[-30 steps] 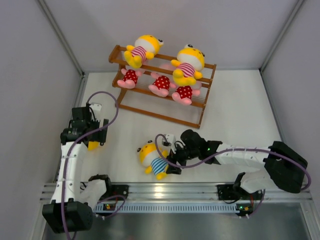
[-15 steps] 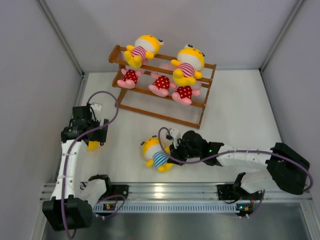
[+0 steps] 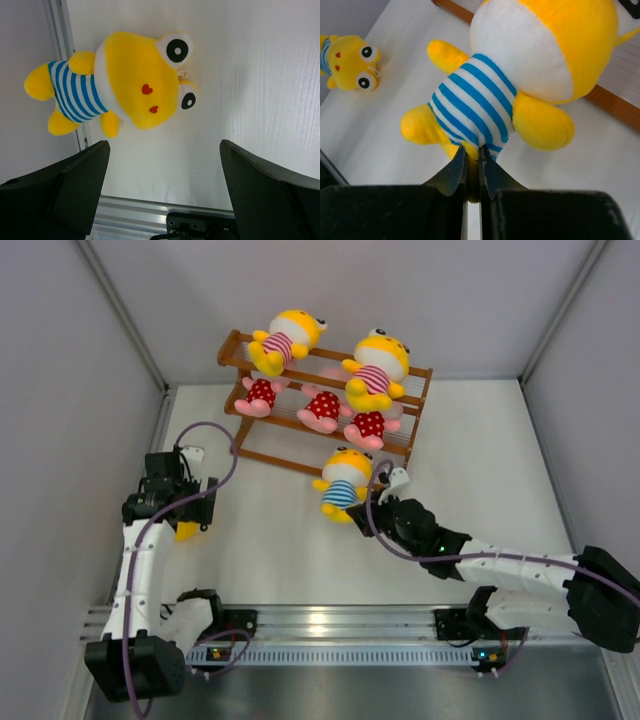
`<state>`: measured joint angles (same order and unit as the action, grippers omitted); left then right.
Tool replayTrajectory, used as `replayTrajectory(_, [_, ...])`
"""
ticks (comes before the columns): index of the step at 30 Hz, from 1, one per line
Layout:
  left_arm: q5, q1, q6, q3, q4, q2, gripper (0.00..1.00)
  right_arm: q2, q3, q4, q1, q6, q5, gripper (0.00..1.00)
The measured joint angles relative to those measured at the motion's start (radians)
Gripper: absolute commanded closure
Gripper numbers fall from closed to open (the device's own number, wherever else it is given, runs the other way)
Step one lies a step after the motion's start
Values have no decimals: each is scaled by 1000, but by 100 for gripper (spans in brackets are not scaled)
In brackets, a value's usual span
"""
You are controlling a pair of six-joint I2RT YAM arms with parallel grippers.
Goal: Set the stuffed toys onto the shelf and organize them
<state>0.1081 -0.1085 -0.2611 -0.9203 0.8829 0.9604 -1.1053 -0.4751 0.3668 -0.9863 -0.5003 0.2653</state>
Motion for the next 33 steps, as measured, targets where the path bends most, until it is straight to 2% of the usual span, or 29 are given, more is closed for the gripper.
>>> replayTrajectory(8, [-5, 0, 0, 0, 0, 0, 3, -123, -3, 46, 62, -18, 0, 100])
replayTrajectory(18, [-7, 0, 0, 0, 0, 0, 3, -272, -6, 245, 185, 50, -59, 100])
replayTrajectory(30, [-7, 0, 0, 0, 0, 0, 3, -410, -65, 381, 214, 69, -36, 100])
replayTrajectory(32, [-7, 0, 0, 0, 0, 0, 3, -423, -65, 399, 219, 63, -24, 96])
replayTrajectory(33, [-7, 0, 0, 0, 0, 0, 3, -430, -65, 406, 221, 61, -13, 89])
